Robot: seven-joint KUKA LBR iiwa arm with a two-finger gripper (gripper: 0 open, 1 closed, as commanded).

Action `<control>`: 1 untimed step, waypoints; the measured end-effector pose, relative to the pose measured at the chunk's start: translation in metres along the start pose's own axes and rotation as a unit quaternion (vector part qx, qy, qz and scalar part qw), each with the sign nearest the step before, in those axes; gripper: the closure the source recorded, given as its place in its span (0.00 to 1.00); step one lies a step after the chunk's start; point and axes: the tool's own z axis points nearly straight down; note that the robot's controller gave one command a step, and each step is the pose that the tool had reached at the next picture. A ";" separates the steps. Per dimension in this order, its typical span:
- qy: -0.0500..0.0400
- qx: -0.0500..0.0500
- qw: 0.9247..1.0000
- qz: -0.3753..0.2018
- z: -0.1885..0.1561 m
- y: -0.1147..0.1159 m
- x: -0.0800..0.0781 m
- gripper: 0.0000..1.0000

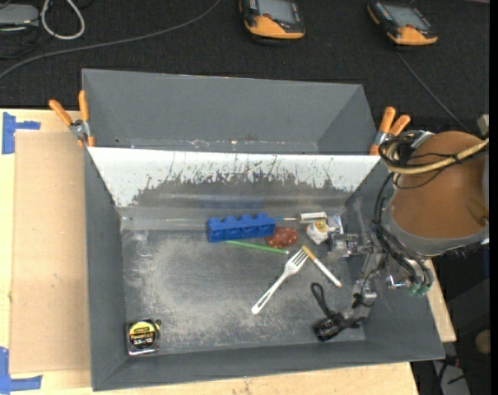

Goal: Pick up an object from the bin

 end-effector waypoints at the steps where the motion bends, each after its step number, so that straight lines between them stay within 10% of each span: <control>1: -0.004 0.001 1.000 -0.002 -0.003 0.000 -0.002 0.00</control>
Offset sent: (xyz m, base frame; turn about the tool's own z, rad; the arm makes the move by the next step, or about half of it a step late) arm -0.0167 -0.0364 -0.0750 -0.5132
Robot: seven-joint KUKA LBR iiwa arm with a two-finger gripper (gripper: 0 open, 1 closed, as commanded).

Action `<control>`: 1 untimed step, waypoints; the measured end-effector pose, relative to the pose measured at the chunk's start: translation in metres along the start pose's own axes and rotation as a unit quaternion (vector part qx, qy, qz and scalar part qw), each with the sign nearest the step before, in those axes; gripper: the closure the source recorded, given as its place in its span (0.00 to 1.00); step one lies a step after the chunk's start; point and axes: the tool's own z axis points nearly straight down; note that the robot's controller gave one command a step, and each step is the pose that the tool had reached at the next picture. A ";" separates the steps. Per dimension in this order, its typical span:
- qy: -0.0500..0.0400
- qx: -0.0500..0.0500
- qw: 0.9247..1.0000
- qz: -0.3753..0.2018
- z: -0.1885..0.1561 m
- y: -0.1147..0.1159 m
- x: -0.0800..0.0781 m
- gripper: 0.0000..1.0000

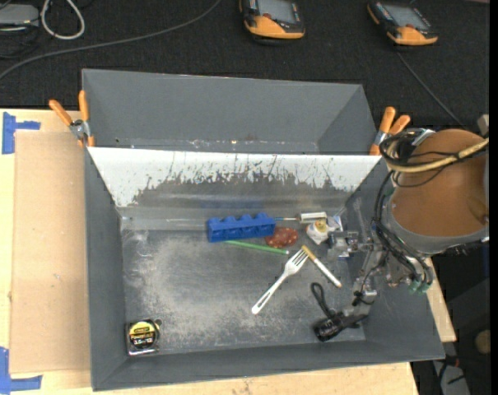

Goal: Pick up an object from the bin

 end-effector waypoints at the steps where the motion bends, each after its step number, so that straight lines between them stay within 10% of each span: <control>1: -0.001 0.000 0.985 -0.174 0.052 -0.023 0.011 0.00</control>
Offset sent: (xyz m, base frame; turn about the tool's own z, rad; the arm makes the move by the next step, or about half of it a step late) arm -0.0142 -0.0406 -0.0645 -0.2843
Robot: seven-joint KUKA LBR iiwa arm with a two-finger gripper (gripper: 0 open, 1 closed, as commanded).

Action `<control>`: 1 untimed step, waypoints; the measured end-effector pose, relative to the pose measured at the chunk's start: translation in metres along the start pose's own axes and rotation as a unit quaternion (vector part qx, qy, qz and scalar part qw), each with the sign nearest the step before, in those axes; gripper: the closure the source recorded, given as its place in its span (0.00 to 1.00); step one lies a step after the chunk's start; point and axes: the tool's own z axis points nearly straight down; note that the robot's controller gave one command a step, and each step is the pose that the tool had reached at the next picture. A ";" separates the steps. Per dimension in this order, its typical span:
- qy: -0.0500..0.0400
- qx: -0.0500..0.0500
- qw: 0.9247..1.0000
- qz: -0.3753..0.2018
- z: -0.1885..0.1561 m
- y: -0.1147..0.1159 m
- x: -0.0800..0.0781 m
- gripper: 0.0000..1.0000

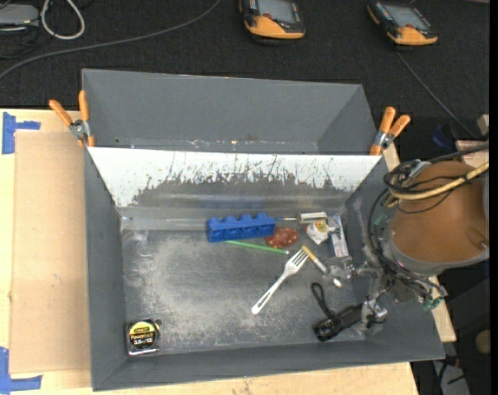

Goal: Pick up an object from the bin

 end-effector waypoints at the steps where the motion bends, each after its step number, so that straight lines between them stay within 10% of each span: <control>1: 0.002 -0.002 1.000 -0.018 0.025 -0.011 0.008 0.00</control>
Offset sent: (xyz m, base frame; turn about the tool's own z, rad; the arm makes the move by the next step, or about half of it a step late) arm -0.0071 -0.0030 -0.0269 -0.4978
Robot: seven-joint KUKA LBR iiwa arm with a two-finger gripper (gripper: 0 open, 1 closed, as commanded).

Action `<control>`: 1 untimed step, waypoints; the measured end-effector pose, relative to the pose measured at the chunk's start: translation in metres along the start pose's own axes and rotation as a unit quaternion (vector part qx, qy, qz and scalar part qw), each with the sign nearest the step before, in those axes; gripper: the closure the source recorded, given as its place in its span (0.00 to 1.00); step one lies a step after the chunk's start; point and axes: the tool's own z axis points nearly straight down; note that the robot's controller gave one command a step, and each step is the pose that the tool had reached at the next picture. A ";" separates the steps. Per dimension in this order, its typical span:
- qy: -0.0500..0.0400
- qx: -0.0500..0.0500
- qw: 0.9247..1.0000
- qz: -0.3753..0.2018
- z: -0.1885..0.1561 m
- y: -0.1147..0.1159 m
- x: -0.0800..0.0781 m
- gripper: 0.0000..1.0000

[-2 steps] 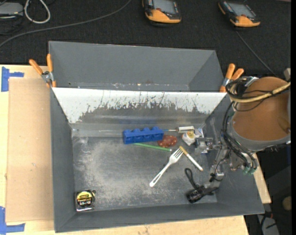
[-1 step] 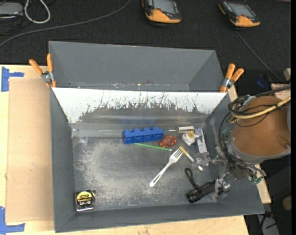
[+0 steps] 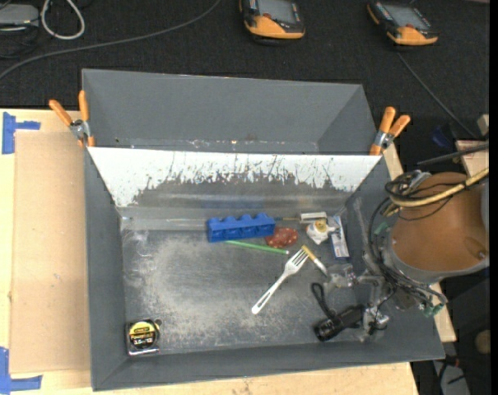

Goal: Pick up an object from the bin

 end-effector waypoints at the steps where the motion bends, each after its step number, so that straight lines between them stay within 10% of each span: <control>1: 0.000 0.000 0.990 -0.142 0.001 0.007 -0.002 0.00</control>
Offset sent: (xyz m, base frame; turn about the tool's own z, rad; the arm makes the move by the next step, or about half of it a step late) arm 0.0086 -0.0037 -0.0407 -0.1578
